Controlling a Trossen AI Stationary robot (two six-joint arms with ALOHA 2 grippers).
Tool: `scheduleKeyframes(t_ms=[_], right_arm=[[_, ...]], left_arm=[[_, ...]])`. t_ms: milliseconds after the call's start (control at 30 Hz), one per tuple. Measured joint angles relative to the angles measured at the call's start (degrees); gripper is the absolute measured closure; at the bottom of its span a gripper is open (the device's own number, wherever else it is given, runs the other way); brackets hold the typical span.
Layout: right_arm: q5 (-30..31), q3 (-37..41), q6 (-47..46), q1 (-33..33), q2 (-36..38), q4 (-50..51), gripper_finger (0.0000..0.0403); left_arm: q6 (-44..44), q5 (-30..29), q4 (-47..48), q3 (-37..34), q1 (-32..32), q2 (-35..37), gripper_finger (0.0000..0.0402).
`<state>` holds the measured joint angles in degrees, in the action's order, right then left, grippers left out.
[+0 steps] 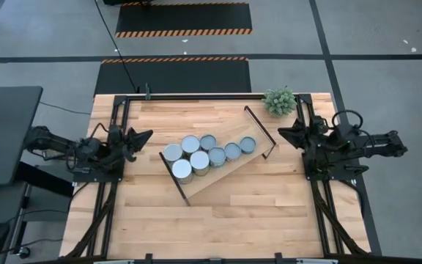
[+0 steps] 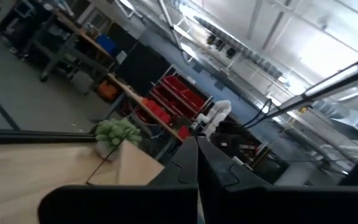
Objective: Pick and place cans onto a shelf
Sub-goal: Return to Home Position
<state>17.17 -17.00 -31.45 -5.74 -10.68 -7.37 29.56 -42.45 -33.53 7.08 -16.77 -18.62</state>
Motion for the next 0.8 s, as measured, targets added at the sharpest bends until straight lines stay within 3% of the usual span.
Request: scheduleKeyframes(t_ms=[267, 400, 533, 800], right_arm=[[-0.1, 6.7, -2.2, 0.0, 6.4, -2.3, 0.0395], [0.4, 9.0, -2.3, 0.0, 10.7, -2.8, 0.0391], [1.0, 9.2, -1.6, 0.3, 10.4, -3.7, 0.0393], [-0.5, 11.9, -3.5, 2.0, 10.5, -5.2, 0.0397]], left_arm=[[1.7, -0.1, -3.0, -3.4, 2.2, 0.0, 0.0400], [1.7, -0.1, -2.4, -3.9, 3.8, 0.9, 0.0400], [1.0, 0.2, -1.2, -3.9, 5.8, 3.1, 0.0400], [7.5, 3.7, 11.4, -3.9, 8.9, 6.9, 0.0400]])
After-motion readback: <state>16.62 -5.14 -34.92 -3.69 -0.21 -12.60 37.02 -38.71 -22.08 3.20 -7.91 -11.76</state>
